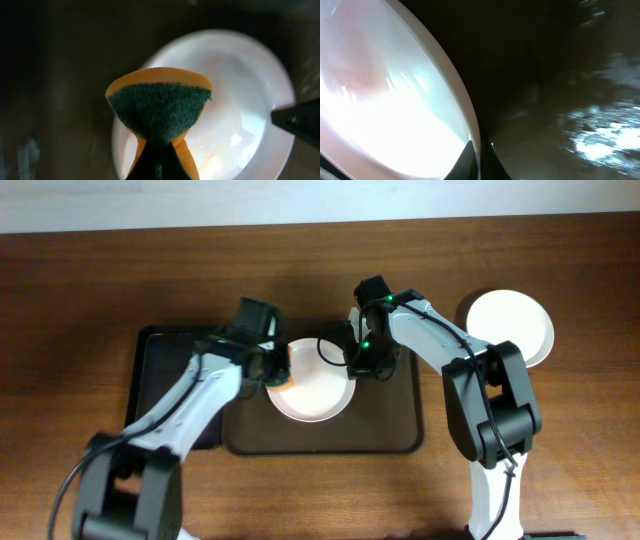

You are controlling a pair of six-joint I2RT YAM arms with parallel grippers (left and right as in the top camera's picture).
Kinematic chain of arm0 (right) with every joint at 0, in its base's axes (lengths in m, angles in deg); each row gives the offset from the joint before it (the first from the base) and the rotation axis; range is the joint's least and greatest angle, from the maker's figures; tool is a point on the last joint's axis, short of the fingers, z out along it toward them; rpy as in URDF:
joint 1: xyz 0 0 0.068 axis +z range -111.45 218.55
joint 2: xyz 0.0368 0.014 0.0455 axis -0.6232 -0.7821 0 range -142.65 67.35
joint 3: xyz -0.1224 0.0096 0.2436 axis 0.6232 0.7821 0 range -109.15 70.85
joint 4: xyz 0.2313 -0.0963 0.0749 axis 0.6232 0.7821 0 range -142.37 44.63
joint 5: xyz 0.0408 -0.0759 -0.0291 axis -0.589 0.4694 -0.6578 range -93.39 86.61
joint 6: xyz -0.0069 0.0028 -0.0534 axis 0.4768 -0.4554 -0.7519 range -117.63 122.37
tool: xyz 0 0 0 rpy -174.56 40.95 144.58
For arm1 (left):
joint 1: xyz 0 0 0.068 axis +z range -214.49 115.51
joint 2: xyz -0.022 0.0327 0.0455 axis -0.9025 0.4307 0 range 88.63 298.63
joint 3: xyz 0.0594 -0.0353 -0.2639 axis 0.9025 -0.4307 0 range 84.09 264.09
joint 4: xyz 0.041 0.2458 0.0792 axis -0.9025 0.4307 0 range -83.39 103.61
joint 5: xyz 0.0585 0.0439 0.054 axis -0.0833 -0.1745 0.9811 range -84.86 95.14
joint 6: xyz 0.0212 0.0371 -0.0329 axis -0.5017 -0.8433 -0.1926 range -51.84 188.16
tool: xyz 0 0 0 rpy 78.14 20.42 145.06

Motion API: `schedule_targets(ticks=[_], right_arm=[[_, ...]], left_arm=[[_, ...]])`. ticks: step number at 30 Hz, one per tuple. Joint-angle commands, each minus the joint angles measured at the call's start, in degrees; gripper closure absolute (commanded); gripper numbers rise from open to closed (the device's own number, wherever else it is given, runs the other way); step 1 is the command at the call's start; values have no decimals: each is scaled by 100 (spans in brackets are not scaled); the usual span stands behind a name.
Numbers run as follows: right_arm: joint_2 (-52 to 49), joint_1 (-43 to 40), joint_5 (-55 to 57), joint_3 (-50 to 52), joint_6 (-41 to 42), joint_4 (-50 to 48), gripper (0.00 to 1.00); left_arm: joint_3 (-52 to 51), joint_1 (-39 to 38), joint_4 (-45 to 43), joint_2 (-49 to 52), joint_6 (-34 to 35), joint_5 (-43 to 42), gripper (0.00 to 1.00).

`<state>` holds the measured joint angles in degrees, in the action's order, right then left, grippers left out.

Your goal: Clean dirty plates on tray and stack at the side

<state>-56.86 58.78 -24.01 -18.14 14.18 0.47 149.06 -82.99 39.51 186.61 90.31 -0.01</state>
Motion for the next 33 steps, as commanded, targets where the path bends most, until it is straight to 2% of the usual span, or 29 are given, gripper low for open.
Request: schedule_targets(ticks=[1, 6, 9, 12, 18, 21, 23, 26, 30, 32, 33], right_arm=[[520, -35, 885, -9, -144, 50, 96], [859, 96, 1554, -9, -243, 271, 96], [1290, 282, 1814, -17, -262, 249, 96], [1792, 562, 2675, -17, -258, 328, 96], [2371, 984, 3657, -17, -258, 332, 96], [2387, 992, 3672, -17, -188, 332, 96], [2374, 975, 3449, -17, 269, 328, 96], [2236, 885, 2430, 63, 1123, 328, 96], [1862, 905, 1969, 286, 1832, 258, 96], [1661, 898, 1961, 586, 2175, -24, 96], [1572, 901, 1871, 719, 2173, -225, 96]], left_arm=[[-9, 396, 42, -581, 9, 17, 100], [-11, 433, 210, -584, 7, 101, 100], [-11, 433, 522, -584, 9, 623, 100], [-11, 433, 728, -584, 7, 1019, 100], [-9, 662, 780, -586, 2, 1054, 100], [-9, 776, 857, -586, -251, 949, 100], [-9, 780, 863, -586, -249, 925, 100], [-9, 780, 857, -586, -247, 824, 100], [-9, 778, 750, -586, -247, -83, 100], [-11, 730, 660, -586, -243, -636, 100], [-11, 667, 660, -586, -227, -647, 100]])
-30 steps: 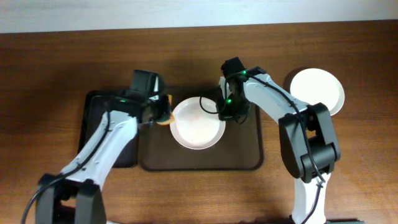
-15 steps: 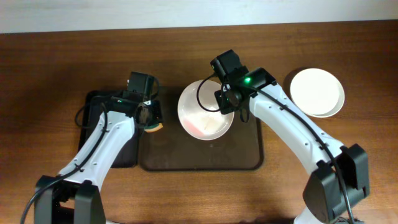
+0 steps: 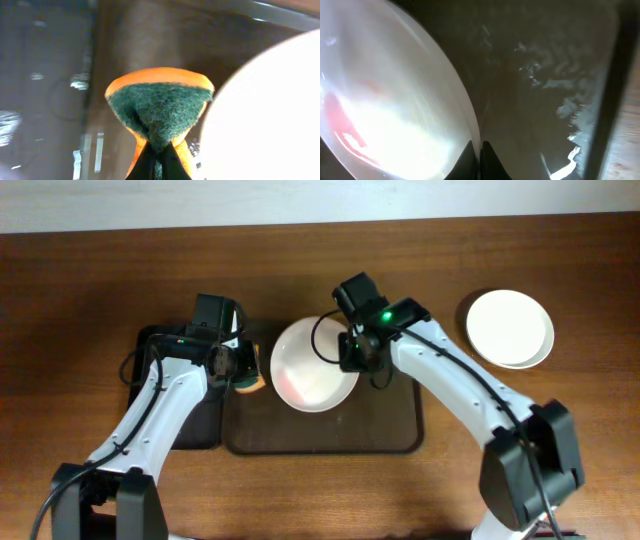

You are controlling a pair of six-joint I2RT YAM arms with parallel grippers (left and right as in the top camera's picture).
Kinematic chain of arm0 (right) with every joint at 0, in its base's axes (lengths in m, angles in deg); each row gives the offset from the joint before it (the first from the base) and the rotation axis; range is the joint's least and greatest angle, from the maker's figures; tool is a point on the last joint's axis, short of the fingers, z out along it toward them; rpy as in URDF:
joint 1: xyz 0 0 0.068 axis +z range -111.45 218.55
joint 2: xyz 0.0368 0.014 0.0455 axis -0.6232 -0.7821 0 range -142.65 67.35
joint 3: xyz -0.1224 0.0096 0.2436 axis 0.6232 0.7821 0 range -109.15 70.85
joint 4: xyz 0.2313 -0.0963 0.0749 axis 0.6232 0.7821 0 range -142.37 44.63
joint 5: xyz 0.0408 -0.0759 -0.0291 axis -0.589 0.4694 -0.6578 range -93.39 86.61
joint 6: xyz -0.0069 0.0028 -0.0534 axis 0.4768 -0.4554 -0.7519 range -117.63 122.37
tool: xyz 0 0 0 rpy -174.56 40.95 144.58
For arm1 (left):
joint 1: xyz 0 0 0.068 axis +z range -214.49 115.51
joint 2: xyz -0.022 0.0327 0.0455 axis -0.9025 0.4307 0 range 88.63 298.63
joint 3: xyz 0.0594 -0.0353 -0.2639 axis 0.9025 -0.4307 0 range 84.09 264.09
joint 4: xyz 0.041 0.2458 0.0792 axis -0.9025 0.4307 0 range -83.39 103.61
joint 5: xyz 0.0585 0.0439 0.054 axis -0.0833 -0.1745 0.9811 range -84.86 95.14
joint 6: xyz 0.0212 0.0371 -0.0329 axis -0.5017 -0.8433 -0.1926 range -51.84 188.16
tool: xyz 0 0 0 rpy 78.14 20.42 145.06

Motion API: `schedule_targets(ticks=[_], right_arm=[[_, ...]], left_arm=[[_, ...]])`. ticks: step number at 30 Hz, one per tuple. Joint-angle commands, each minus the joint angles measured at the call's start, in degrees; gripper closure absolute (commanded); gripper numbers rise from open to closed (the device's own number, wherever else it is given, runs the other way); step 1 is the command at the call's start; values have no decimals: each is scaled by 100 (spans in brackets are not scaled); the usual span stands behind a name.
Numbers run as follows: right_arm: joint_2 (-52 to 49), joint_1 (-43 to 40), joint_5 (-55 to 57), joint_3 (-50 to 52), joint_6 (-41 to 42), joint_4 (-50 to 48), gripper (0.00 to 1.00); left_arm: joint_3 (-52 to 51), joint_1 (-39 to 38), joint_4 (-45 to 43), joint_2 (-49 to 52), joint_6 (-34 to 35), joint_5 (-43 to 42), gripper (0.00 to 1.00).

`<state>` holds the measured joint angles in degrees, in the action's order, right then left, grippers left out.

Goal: Clean dirty plates on tray and stack at the side
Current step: 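Lower the plate and scrub it again with the sponge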

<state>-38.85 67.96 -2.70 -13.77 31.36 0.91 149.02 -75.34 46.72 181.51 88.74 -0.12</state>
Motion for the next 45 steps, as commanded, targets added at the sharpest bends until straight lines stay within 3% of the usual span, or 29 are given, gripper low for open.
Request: schedule_targets(ticks=[1, 6, 9, 20, 26, 45], right_arm=[[-293, -17, -321, 372, 455, -404, 96], [-520, -17, -350, 848, 431, -1005, 96], [-520, -17, -348, 890, 431, -1027, 96], [-520, -17, -350, 890, 428, -1014, 96], [-520, -17, -348, 890, 428, -977, 96], [-520, -17, -350, 890, 428, -940, 96]], left_arm=[[-7, -153, -61, -74, -70, -634, 100], [-74, -612, -238, -26, -31, -629, 100], [-136, -839, -437, 184, 343, -632, 100], [-138, -1425, -850, 1375, 704, -595, 100], [-101, -1377, -1019, 1414, 730, 529, 100], [463, -1390, -1290, 1609, 723, -208, 100]])
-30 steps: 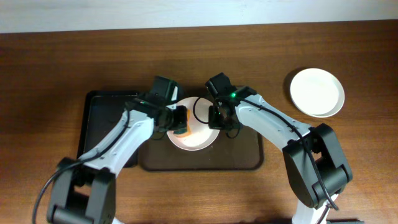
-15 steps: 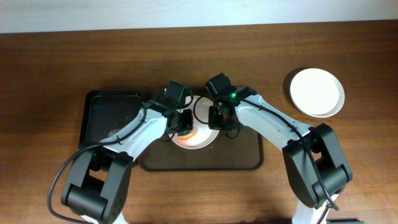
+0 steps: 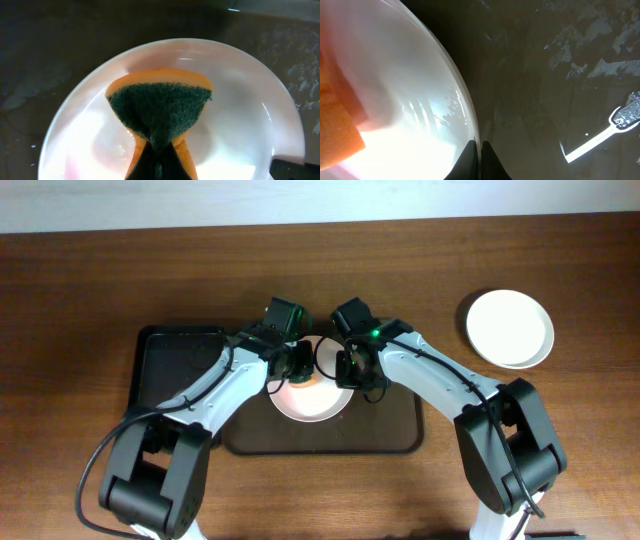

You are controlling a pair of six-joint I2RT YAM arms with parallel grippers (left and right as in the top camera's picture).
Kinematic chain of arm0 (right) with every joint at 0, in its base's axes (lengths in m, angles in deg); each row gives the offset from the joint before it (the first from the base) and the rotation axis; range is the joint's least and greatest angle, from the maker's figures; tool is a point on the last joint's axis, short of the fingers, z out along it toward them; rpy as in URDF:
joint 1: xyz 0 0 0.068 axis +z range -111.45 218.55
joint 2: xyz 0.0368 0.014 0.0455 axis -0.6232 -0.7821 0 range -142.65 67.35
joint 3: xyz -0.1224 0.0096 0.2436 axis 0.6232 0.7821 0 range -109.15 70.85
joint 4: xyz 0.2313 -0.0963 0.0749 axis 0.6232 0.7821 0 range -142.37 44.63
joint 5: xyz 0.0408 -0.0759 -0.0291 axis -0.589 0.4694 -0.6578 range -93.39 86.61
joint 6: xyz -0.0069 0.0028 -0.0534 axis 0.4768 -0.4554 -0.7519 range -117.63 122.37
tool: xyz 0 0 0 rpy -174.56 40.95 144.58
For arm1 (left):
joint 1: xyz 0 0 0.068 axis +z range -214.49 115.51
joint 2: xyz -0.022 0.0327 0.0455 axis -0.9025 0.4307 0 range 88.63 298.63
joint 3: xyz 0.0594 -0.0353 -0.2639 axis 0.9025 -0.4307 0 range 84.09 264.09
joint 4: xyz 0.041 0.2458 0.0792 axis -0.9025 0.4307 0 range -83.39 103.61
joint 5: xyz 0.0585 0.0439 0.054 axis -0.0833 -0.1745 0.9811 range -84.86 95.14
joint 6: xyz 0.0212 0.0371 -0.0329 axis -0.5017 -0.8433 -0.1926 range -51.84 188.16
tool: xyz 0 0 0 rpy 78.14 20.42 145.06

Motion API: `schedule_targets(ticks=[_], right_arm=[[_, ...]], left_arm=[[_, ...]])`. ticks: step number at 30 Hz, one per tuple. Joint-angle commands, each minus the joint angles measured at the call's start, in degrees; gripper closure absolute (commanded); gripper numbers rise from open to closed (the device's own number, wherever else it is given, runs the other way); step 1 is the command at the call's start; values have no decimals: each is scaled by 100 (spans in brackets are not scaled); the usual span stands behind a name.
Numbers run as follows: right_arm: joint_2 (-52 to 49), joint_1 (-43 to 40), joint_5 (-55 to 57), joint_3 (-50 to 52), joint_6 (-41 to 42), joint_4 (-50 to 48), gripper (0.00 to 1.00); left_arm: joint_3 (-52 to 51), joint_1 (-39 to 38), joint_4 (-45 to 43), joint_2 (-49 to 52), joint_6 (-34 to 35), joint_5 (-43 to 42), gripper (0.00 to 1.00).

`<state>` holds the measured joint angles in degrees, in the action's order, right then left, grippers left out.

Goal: Clean dirty plates on tray and stack at the side
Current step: 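Lower the plate and scrub it again with the sponge, then lift the plate with right gripper and stack it on the side stack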

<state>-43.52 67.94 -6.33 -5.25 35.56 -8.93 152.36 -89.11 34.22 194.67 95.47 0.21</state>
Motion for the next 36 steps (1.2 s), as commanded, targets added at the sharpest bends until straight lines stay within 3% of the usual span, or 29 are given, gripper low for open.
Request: schedule_targets(ticks=[1, 5, 11, 17, 23, 27, 31, 36], right_arm=[[-52, -15, 13, 37, 9, 50, 96], [-52, -15, 13, 37, 9, 68, 96], [-52, -15, 13, 37, 7, 68, 96], [-52, -17, 13, 37, -13, 66, 96], [24, -33, 153, -109, -1150, 92, 96], [400, -31, 984, -542, -1493, 481, 96], [774, -7, 1880, -1049, -2111, 835, 96], [1014, 258, 3565, -1401, -2728, 898, 96]], left_arm=[[129, -33, -50, 367, 50, -365, 100], [131, -74, -85, 472, 0, -352, 100], [326, 387, 195, 50, -516, 608, 100], [326, 466, 767, -584, -514, 553, 100], [326, 761, 1591, -1128, -772, 649, 100], [323, 1519, 2017, -1126, -1064, 636, 100], [310, 2065, 2109, -1123, -2065, 649, 100], [302, 2417, 2087, -1051, -2122, 1141, 100]])
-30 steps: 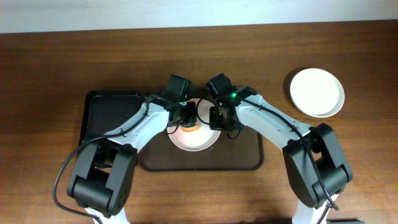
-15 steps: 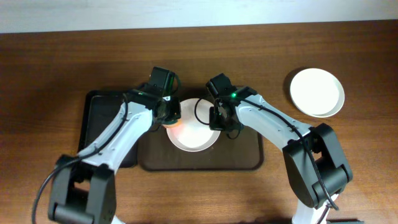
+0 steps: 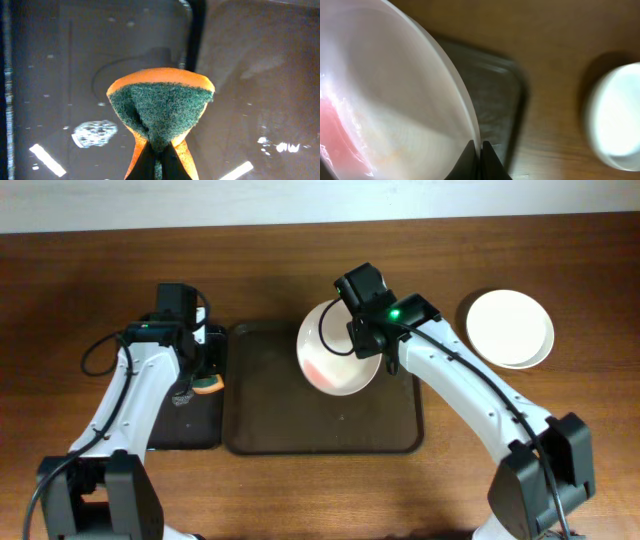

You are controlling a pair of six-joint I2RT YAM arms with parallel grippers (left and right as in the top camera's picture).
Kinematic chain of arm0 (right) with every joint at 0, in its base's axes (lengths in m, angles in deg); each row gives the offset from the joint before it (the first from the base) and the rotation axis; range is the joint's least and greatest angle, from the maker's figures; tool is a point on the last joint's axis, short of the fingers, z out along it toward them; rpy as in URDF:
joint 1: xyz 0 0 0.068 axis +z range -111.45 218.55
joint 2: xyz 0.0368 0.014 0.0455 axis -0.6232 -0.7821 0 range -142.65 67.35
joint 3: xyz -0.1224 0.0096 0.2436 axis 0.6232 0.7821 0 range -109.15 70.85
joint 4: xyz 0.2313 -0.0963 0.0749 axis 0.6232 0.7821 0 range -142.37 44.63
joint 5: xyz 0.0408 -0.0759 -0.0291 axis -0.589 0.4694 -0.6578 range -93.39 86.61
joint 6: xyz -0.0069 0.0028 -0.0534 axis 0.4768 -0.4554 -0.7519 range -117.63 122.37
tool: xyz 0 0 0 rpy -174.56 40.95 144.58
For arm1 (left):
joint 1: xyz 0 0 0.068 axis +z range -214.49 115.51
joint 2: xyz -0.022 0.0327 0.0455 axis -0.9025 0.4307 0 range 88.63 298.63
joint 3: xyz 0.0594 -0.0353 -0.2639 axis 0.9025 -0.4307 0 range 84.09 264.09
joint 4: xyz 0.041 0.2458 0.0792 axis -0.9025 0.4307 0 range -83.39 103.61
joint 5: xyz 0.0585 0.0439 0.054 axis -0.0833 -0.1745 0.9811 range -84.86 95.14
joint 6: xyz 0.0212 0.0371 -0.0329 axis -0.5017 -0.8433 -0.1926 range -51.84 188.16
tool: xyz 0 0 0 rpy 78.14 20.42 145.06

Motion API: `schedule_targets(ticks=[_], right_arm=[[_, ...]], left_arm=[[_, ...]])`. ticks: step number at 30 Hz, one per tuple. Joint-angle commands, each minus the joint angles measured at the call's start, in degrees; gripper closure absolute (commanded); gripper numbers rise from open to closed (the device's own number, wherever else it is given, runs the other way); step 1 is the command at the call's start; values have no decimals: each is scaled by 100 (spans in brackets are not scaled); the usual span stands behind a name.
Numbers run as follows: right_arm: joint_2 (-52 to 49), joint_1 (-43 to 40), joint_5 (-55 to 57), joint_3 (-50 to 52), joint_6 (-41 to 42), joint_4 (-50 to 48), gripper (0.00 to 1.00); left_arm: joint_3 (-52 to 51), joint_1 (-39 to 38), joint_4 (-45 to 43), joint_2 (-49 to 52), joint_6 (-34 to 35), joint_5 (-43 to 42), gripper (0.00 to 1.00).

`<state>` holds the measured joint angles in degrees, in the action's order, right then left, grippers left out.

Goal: Clean dirty plates on tray and stack at the side
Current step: 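Lift the plate with right gripper and stack it on the side stack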

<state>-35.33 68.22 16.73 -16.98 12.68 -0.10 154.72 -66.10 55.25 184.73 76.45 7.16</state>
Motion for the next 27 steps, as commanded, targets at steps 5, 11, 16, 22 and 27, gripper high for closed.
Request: schedule_targets(ticks=[5, 11, 16, 22, 27], right_arm=[[195, 870, 3327, -249, -433, 2, 96], [195, 1204, 4033, -249, -433, -61, 96], [195, 1204, 3963, -249, -433, -61, 96], [192, 1193, 3847, -249, -431, -68, 96], [192, 918, 2835, -249, 251, -57, 96]], left_arm=[[66, 157, -83, 192, -671, 599, 100], [66, 157, -323, 835, -1073, 1021, 100], [66, 157, -645, 1172, -1054, 1027, 100], [144, 157, -417, 1049, -925, 1025, 21], [293, 157, -396, 4, -568, 518, 18]])
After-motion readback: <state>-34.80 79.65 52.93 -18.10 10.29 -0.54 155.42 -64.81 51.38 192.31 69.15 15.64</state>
